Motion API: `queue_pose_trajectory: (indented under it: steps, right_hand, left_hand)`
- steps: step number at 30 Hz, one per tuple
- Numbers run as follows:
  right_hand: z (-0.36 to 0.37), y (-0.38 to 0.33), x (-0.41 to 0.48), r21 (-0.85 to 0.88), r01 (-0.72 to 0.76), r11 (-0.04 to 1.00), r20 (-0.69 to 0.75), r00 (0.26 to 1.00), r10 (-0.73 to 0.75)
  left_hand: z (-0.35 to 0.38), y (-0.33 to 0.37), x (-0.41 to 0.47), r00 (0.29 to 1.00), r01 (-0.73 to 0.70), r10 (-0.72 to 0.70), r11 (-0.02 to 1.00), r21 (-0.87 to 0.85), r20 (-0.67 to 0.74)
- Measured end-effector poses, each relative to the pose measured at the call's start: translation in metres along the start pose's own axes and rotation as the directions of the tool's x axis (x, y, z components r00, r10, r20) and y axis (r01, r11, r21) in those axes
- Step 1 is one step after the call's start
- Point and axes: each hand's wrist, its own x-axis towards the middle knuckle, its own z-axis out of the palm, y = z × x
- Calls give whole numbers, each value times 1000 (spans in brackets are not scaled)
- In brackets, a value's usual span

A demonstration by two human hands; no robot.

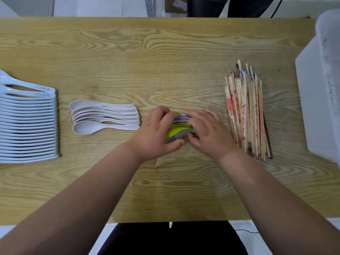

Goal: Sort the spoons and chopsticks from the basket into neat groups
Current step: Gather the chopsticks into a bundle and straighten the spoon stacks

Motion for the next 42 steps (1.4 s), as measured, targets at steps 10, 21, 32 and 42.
queue_pose_trajectory:
  steps: [10,21,32,42]
  right_hand:
    - [6,4,-8,-75,6,997,27,1000,-4]
    - [10,-1,-11,-181,-147,973,73,984,162]
    - [11,10,9,-192,-217,957,113,964,241]
    - [8,9,13,-197,-222,955,130,959,250]
  left_hand:
    - [23,6,-11,965,41,-72,991,-126,-251]
    - [37,-15,-2,947,-70,125,979,190,-295]
    - [20,-8,12,983,-2,33,986,168,-183]
    - [13,-7,18,941,159,-244,930,-332,-234]
